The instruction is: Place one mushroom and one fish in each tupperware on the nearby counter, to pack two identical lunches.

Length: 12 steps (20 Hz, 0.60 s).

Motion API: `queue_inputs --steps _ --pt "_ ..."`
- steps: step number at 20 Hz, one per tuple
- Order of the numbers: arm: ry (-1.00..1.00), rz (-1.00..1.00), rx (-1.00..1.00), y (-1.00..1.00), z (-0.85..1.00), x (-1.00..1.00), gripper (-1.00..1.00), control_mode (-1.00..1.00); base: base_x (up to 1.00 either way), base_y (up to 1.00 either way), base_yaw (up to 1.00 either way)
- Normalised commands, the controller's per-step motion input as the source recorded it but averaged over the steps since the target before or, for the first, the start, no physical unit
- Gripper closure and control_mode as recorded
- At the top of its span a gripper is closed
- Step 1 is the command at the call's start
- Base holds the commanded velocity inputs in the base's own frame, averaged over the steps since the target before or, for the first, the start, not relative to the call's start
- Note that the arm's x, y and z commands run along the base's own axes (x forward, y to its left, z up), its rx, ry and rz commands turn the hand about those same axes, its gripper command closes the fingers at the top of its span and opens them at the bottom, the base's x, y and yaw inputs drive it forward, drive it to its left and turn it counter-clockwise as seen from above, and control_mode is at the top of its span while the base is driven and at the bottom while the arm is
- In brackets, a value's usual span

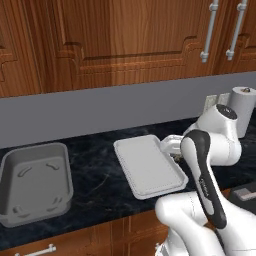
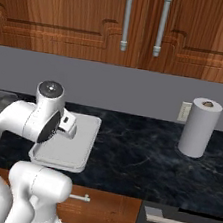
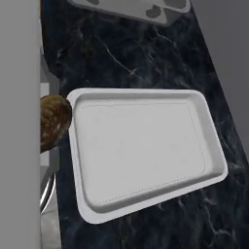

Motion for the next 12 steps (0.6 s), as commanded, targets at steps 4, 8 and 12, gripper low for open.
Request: queue_inputs --steps 4,8,12 --pt "0.16 0.0 0.0 0.0 -0.51 0.85 1.0 -1.0 0.0 0.0 0.0" --pt "0.08 0.0 0.0 0.0 -0.54 0.74 1.0 -1.0 0.0 0.0 0.0" --pt "0.05 0.0 0.0 0.07 -0.53 0.75 1.0 -1.0 0.0 0.0 0.0"
